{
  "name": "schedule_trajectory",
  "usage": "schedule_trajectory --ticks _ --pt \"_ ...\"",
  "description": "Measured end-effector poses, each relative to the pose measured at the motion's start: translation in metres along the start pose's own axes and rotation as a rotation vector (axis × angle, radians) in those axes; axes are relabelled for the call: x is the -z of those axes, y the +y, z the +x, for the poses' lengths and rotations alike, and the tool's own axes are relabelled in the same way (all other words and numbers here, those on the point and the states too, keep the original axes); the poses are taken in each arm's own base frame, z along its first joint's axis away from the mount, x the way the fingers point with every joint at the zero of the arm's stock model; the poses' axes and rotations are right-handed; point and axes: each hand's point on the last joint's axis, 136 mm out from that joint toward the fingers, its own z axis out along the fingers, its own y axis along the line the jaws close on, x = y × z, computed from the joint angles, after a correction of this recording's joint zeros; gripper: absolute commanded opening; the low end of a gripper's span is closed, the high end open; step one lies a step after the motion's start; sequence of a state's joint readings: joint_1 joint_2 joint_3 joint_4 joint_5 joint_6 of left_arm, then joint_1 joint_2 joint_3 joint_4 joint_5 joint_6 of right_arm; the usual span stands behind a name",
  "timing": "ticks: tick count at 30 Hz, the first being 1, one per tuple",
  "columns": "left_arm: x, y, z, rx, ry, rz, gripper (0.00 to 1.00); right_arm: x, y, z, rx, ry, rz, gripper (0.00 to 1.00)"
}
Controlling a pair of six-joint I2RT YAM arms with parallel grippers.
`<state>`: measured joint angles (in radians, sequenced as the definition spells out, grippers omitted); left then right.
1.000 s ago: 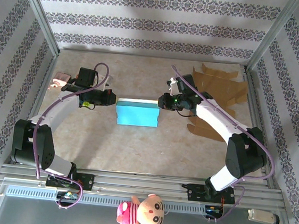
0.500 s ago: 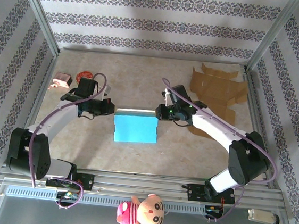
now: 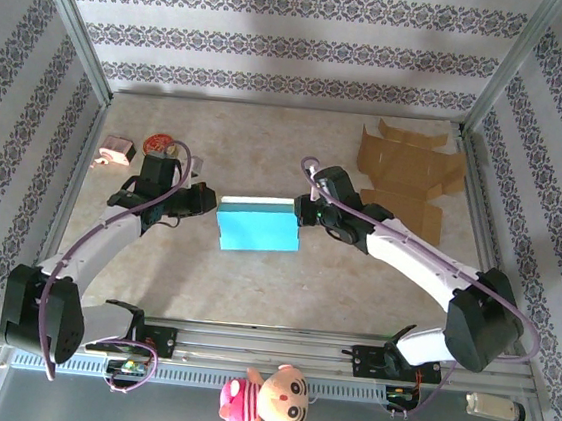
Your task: Fold the paper box
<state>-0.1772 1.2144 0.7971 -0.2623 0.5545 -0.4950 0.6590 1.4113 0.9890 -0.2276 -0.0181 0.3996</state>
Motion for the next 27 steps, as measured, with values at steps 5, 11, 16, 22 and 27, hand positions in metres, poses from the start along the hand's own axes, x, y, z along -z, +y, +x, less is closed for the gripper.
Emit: schedule_trajectory --ticks 5,11,16,22,27 --pt "-0.002 -0.005 -0.014 -0.035 -0.066 -0.007 0.0 0.003 -0.001 -0.025 0.045 -0.118 0.022 0.12" --pt "-0.008 -0.002 -0.017 -0.042 -0.084 -0.034 0.0 -0.008 -0.005 -0.02 0.087 -0.158 0.048 0.12" --pt "-0.012 0.001 -0.019 -0.032 -0.114 -0.03 0.0 -0.021 -0.012 -0.008 0.094 -0.166 0.072 0.12" --pt "-0.011 0.002 -0.017 -0.026 -0.13 -0.023 0.0 -0.022 -0.013 -0.009 0.095 -0.196 0.078 0.12" --pt "-0.005 0.003 -0.011 -0.034 -0.135 -0.048 0.0 -0.023 -0.009 -0.007 0.1 -0.207 0.065 0.12"
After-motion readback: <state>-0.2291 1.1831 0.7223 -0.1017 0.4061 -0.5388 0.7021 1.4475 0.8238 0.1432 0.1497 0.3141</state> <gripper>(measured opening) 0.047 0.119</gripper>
